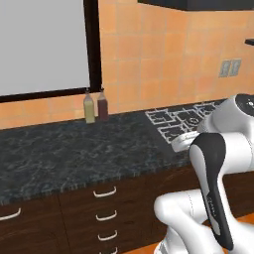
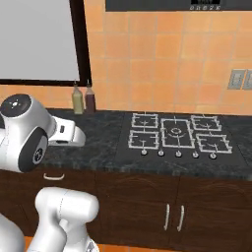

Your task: Navigate to the stove.

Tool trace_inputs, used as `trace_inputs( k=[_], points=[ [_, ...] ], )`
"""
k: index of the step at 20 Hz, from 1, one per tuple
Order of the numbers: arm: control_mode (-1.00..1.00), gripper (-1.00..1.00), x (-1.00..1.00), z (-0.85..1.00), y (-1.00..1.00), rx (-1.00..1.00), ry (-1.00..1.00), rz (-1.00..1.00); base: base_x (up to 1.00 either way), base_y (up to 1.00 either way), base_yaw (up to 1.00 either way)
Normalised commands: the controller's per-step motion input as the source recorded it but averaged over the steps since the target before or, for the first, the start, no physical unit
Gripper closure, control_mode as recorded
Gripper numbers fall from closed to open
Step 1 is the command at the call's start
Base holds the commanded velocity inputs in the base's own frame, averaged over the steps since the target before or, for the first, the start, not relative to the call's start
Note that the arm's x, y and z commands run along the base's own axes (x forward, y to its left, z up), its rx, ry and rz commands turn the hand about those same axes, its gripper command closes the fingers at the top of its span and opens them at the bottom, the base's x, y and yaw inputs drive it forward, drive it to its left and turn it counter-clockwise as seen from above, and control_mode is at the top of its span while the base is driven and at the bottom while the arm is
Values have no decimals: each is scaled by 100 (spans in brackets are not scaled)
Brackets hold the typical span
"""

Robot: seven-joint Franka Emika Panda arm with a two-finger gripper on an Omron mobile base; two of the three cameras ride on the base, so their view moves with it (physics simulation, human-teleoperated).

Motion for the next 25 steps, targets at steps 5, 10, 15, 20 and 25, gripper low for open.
trace_inputs(
  k=[5, 10, 15, 20, 25],
  points=[
    [100, -100, 0, 0, 0, 0, 0, 0, 65, -100, 14],
    [100, -100, 0, 0, 0, 0, 0, 0, 55, -96, 7],
    [100, -100, 0, 0, 0, 0, 0, 0, 12, -96, 1],
    [100, -100, 0, 0, 0, 0, 0, 0, 100, 2, 4],
    [100, -100, 0, 0, 0, 0, 0, 0, 100, 35, -3]
  ],
)
